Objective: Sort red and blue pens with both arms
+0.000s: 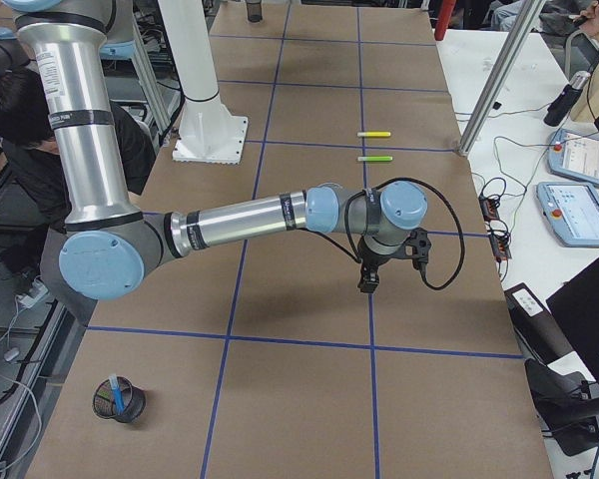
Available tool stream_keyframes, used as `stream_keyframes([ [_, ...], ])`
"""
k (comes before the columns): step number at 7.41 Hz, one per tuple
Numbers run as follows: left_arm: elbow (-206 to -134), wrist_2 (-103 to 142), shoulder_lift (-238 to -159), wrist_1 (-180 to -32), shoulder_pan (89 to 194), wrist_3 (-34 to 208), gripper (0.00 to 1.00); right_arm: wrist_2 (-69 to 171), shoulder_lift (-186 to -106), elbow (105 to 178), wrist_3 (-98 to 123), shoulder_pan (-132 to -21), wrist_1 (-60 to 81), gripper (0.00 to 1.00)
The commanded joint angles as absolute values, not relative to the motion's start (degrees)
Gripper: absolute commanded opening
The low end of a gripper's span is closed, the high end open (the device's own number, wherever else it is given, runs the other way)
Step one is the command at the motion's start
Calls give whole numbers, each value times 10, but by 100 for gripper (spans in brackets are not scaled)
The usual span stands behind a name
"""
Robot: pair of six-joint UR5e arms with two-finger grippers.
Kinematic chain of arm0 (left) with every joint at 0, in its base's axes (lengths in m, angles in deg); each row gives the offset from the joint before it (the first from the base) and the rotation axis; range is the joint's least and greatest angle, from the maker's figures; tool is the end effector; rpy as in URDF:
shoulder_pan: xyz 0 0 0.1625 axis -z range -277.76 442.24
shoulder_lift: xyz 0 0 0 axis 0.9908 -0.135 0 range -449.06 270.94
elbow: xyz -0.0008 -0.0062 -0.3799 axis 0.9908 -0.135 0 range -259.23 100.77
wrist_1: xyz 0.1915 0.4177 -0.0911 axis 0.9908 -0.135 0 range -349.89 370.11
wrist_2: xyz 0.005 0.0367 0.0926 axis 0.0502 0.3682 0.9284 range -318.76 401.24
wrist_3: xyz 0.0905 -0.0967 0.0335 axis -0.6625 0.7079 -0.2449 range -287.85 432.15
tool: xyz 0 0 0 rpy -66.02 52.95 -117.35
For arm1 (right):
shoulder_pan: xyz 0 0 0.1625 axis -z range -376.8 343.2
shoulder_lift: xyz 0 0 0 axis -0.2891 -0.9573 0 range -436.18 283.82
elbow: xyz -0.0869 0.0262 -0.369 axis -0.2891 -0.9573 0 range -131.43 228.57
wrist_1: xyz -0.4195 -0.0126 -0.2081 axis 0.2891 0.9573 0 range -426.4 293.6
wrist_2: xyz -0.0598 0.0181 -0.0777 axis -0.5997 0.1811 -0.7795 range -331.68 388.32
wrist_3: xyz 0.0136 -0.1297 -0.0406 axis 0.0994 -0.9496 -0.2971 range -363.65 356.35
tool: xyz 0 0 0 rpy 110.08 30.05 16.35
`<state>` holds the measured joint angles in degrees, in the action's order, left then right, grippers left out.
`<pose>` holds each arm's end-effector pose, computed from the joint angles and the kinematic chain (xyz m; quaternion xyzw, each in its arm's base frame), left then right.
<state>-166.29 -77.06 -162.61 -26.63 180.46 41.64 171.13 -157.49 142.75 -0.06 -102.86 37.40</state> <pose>-0.1009 -0.2187 0.8071 -0.4766 0.3763 0.0090 0.7944 -0.0163 -0.5939 0.5223 -0.0364 -0.4433 0.0008 0.8956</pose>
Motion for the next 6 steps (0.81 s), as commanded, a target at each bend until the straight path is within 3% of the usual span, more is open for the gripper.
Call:
stream_keyframes([
  [1,-1634,-770,-1625,-267,1816,406,0,1711,-1578,1428,0,-1029,370,100],
  [6,-1607,-770,-1625,-269,1834,405,0,1711,-1577,1428,5,-1026,370,100],
])
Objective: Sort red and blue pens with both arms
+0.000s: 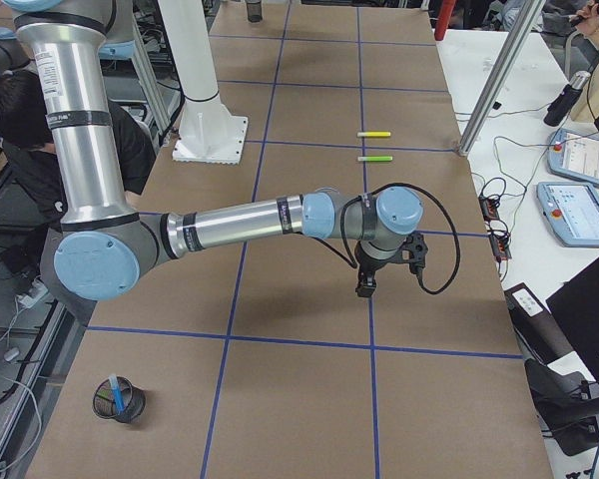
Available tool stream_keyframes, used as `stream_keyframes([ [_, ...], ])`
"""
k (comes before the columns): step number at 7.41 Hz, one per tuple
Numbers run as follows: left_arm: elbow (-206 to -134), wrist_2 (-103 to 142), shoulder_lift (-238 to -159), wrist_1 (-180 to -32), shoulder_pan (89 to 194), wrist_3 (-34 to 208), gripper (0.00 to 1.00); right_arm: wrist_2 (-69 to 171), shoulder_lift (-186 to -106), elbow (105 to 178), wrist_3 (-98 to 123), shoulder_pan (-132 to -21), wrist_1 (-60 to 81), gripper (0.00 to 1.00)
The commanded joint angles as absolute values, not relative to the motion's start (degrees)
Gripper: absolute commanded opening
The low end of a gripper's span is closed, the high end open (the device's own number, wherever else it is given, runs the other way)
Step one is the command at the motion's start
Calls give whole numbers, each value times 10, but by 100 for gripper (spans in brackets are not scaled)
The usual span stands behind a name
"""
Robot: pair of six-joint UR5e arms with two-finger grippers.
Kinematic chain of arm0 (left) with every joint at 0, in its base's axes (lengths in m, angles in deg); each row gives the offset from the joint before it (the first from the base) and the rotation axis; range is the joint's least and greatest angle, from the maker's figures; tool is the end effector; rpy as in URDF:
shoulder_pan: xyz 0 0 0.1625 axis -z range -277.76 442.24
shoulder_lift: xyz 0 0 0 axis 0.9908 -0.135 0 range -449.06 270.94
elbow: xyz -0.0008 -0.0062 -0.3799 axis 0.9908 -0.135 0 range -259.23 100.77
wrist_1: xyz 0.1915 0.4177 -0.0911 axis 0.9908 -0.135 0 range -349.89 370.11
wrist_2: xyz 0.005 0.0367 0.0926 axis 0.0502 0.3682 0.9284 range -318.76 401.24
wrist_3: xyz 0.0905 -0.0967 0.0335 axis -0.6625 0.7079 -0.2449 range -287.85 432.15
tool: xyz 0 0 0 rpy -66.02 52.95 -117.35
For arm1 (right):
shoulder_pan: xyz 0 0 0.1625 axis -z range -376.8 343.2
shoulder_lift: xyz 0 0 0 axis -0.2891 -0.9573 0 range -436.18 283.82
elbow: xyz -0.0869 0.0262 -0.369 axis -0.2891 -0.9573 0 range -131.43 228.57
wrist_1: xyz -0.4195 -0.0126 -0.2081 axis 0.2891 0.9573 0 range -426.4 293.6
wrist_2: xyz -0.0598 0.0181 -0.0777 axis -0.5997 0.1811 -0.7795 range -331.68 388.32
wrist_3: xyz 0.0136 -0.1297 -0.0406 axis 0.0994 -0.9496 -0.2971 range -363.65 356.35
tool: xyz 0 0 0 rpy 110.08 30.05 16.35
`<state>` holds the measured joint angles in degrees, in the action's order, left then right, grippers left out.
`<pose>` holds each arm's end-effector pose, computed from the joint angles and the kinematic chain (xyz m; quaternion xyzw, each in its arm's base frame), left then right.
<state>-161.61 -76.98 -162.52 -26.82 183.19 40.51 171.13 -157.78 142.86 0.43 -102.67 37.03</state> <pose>-0.1067 -0.1894 0.8345 -0.4948 0.3973 -0.0135 0.7727 -0.0182 -0.5925 0.5237 -0.0376 -0.4432 0.0024 0.8956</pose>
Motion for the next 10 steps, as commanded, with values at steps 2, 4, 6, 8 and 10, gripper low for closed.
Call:
stream_keyframes([
  [2,-1588,-771,-1626,-276,1837,406,0,1711,-1577,1429,6,-1026,367,100],
  [4,-1577,-771,-1626,-283,1838,406,0,1711,-1577,1430,6,-1026,368,100],
  [6,-1575,-772,-1629,-286,1839,408,0,1711,-1578,1431,6,-1026,367,100],
  [8,-1553,-772,-1639,-307,1838,414,0,1711,-1578,1433,6,-1026,367,100],
  [10,-1513,-772,-1653,-339,1839,415,0,1711,-1577,1437,6,-1026,367,100],
])
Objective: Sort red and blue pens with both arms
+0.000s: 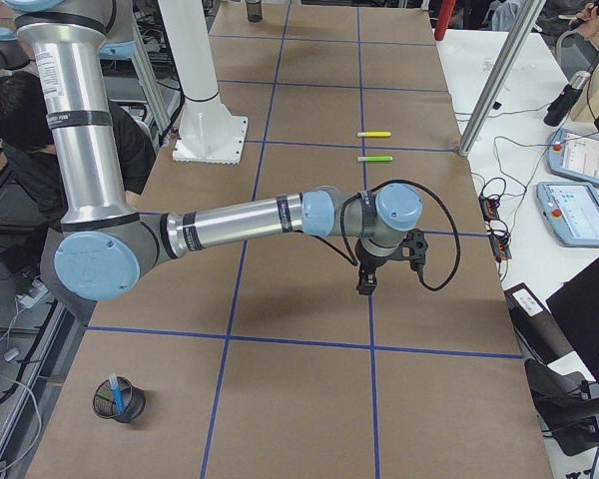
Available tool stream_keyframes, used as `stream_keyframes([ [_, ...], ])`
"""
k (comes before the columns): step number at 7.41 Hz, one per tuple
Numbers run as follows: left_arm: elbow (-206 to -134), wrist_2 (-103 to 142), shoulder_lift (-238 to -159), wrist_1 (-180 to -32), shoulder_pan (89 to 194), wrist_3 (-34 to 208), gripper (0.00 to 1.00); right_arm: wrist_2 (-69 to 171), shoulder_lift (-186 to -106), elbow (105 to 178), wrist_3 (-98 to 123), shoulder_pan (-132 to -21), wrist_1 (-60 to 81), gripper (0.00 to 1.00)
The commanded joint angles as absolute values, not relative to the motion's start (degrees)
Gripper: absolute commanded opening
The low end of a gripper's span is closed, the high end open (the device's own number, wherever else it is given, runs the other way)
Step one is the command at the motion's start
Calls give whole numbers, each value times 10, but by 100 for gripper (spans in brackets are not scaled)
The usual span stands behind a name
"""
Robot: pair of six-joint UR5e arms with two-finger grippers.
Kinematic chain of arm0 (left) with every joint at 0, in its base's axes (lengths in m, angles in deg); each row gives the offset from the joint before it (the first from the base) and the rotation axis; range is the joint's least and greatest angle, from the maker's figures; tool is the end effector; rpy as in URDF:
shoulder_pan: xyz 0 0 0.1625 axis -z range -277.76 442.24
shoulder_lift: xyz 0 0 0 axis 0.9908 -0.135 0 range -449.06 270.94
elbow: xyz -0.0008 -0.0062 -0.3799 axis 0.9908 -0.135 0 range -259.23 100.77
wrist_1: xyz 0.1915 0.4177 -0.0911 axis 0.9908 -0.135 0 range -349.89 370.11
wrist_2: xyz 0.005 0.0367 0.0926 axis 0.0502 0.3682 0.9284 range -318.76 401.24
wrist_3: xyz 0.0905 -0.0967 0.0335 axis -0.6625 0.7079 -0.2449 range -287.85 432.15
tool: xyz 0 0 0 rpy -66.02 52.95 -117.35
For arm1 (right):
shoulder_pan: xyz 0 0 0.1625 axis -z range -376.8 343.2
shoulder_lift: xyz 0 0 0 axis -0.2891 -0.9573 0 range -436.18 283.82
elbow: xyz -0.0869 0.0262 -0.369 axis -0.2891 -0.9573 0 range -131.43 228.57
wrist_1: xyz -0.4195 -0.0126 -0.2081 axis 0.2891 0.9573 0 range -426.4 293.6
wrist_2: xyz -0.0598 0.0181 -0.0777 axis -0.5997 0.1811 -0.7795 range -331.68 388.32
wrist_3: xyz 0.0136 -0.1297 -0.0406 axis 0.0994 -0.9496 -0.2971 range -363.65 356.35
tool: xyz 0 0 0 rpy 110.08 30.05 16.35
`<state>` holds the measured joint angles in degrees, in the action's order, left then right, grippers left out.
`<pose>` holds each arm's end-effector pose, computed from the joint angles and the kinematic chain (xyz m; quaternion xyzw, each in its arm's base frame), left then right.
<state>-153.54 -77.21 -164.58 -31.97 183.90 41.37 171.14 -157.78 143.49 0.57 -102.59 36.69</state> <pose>-0.1066 -0.1784 0.8785 -0.5002 0.3989 -0.0276 0.7681 -0.0191 -0.5928 0.5172 -0.0309 -0.4437 -0.0009 0.8956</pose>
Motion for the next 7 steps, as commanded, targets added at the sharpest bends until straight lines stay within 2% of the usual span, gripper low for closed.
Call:
stream_keyframes([
  [1,-1506,-772,-1660,-340,1839,414,0,1711,-1577,1443,6,-1026,367,100],
  [3,-1502,-775,-1659,-341,1839,414,0,1711,-1577,1445,6,-1026,367,100],
  [4,-1502,-777,-1659,-341,1839,413,14,1711,-1577,1445,6,-1026,367,100],
  [5,-1503,-777,-1659,-340,1839,413,30,1711,-1577,1445,6,-1026,367,100],
  [6,-1504,-777,-1660,-340,1839,414,99,1711,-1578,1445,6,-1026,368,100],
  [7,-1506,-778,-1661,-340,1839,414,100,1711,-1578,1445,6,-1026,367,100],
])
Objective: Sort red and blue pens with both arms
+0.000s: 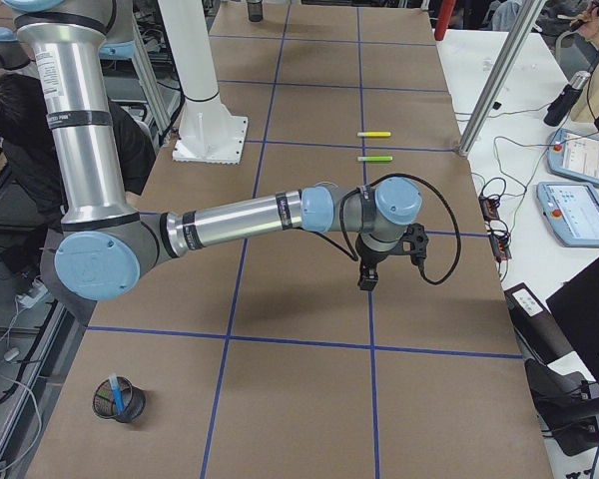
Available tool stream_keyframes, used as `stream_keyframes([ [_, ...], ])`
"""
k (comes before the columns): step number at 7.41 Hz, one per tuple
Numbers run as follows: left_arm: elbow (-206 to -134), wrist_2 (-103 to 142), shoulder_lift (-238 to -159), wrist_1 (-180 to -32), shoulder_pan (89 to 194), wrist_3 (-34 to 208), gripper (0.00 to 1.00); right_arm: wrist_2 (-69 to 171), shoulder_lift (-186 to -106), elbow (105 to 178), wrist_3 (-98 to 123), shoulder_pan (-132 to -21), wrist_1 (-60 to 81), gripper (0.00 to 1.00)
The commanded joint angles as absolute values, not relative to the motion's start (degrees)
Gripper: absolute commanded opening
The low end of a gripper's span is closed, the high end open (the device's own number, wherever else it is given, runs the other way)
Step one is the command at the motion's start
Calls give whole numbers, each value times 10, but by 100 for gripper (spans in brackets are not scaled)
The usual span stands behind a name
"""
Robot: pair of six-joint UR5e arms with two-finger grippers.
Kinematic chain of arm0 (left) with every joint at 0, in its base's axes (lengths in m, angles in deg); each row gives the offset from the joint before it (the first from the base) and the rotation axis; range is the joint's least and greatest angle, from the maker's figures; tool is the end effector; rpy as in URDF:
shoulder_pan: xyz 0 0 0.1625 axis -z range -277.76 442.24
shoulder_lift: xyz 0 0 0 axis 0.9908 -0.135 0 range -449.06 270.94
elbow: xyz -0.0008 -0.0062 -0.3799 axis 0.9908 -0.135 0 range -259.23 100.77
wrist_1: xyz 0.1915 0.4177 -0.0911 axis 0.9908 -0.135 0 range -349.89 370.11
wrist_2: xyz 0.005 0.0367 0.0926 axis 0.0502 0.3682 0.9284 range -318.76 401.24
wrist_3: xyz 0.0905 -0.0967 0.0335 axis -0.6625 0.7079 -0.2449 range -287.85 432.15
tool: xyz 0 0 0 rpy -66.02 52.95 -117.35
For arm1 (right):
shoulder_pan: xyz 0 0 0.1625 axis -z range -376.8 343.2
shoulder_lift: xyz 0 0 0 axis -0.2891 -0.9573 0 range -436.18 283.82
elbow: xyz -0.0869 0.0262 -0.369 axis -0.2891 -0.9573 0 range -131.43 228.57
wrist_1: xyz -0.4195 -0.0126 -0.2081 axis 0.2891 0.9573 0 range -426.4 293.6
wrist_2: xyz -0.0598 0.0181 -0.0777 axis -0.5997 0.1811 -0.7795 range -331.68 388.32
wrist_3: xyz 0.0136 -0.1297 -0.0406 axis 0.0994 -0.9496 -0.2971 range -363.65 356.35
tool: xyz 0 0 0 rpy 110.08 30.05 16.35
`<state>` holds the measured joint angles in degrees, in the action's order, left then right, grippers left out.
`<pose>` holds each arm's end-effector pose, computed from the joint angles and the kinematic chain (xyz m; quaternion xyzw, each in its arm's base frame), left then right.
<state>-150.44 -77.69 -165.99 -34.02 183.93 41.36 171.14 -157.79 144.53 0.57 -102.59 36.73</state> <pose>-0.1064 -0.1820 0.8926 -0.4959 0.4014 -0.0294 0.7695 -0.0190 -0.5922 0.5076 -0.0231 -0.4443 -0.0047 0.8956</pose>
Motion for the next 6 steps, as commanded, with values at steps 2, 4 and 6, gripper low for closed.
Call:
stream_keyframes([
  [2,-1509,-777,-1676,-339,1839,411,100,1711,-1579,1445,6,-1026,368,100],
  [4,-1558,-777,-1713,-339,1871,408,100,1711,-1579,1445,5,-1026,368,100],
  [6,-1591,-778,-1793,-338,1873,411,100,1710,-1582,1445,5,-1026,367,100],
])
